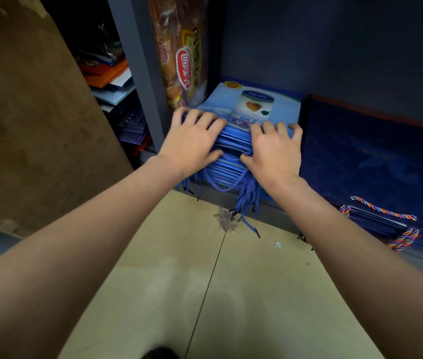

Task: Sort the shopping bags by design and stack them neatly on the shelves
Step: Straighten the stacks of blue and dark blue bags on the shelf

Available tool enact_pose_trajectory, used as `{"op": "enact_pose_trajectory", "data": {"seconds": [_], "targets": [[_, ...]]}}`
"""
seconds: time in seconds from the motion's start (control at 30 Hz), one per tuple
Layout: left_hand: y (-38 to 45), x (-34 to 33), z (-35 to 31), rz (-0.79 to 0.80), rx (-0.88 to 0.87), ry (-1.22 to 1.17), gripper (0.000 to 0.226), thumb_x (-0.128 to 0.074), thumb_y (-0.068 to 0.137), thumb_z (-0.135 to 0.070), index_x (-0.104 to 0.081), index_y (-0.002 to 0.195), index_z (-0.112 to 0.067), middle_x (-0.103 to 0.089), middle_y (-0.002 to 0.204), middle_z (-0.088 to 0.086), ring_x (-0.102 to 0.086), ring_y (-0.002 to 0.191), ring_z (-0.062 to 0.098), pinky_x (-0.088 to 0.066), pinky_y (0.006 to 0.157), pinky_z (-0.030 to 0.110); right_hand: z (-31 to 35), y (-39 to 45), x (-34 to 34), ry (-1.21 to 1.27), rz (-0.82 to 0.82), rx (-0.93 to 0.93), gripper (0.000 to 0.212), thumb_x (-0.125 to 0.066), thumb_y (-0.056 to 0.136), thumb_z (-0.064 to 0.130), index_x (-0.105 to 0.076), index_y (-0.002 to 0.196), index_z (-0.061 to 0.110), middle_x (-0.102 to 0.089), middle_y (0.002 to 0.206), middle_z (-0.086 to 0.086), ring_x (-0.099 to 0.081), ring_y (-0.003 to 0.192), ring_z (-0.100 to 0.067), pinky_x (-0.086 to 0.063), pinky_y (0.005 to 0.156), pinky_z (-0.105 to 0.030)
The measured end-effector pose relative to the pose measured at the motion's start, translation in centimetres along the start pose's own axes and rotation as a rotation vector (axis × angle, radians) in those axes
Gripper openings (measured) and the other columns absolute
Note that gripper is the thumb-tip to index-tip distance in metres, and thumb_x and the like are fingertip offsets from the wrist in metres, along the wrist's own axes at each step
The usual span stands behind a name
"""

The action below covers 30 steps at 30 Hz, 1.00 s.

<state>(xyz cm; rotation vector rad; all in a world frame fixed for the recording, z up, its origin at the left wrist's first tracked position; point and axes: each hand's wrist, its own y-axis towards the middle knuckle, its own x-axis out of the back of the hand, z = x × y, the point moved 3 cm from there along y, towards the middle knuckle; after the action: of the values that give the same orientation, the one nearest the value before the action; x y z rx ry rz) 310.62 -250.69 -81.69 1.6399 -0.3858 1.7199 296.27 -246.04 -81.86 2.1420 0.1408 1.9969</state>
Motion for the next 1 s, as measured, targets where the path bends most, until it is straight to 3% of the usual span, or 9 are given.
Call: {"op": "enact_pose_trajectory", "data": {"seconds": [0.1,0.27,0.47,0.57,0.73,0.9,1.0], "targets": [[0.9,0.3,-1.0,0.072,-0.07,0.012,0.061,-0.06,0.084,-0.046,-0.045,0.133,-0.012,-0.051,0.129,0.01,-0.044,0.122,0.031,-0.021,0.106,0.045,-0.1,0.0,0.0,-0.006,0.009,0.02,0.049,-0.061,0.084,0.037,-0.049,0.123,0.009,-0.055,0.123,-0.01,-0.044,0.118,-0.031,-0.017,0.108,-0.048],[2.7,0.6,-0.7,0.164,0.017,0.107,0.062,-0.059,0.085,-0.044,-0.037,0.135,-0.014,-0.045,0.133,0.007,-0.037,0.124,0.029,-0.021,0.104,0.042,-0.3,0.3,0.6,-0.024,0.053,0.075,0.049,-0.063,0.083,0.037,-0.05,0.122,0.011,-0.055,0.122,-0.008,-0.043,0.118,-0.03,-0.014,0.11,-0.05],[1.6,0.2,0.2,0.189,-0.042,0.095,0.061,-0.052,0.089,-0.047,-0.032,0.138,-0.017,-0.038,0.137,0.008,-0.034,0.125,0.028,-0.029,0.097,0.038,-3.4,0.0,1.0,0.156,0.22,0.149,0.073,-0.065,0.073,0.059,-0.044,0.133,0.023,-0.044,0.135,-0.002,-0.031,0.127,-0.025,-0.015,0.109,-0.048],[1.3,0.4,1.6,0.18,-0.057,0.078,0.064,-0.048,0.088,-0.055,-0.033,0.141,-0.022,-0.041,0.136,0.005,-0.037,0.124,0.026,-0.03,0.096,0.036,-4.4,-0.5,1.3,0.301,0.254,0.203,0.081,-0.069,0.068,0.057,-0.042,0.137,0.023,-0.035,0.142,-0.001,-0.024,0.131,-0.024,-0.017,0.108,-0.044],[1.1,0.1,1.7,0.267,-0.067,0.065,0.07,-0.053,0.084,-0.057,-0.032,0.142,-0.024,-0.038,0.138,0.003,-0.034,0.126,0.025,-0.03,0.099,0.038,-4.9,-2.3,1.1,0.315,0.193,0.26,0.09,-0.077,0.068,0.046,-0.031,0.143,0.026,-0.025,0.147,-0.002,-0.022,0.132,-0.023,-0.019,0.108,-0.042],[0.8,0.9,1.6,0.076,-0.031,0.055,0.053,-0.057,0.087,-0.046,-0.048,0.13,-0.016,-0.052,0.127,0.007,-0.045,0.115,0.03,-0.03,0.092,0.041,-3.3,-2.6,0.0,0.249,0.151,0.265,0.089,-0.073,0.076,0.036,-0.021,0.146,0.025,-0.024,0.147,0.0,-0.024,0.131,-0.022,-0.016,0.109,-0.039],[0.9,1.7,1.8,-0.061,0.024,-0.023,0.046,-0.059,0.087,-0.042,-0.056,0.122,-0.012,-0.06,0.117,0.009,-0.05,0.11,0.032,-0.032,0.091,0.043,-3.5,-1.5,1.5,0.278,0.02,0.206,0.084,-0.073,0.076,0.033,-0.027,0.145,0.022,-0.031,0.143,-0.004,-0.031,0.128,-0.026,-0.018,0.108,-0.041]]}}
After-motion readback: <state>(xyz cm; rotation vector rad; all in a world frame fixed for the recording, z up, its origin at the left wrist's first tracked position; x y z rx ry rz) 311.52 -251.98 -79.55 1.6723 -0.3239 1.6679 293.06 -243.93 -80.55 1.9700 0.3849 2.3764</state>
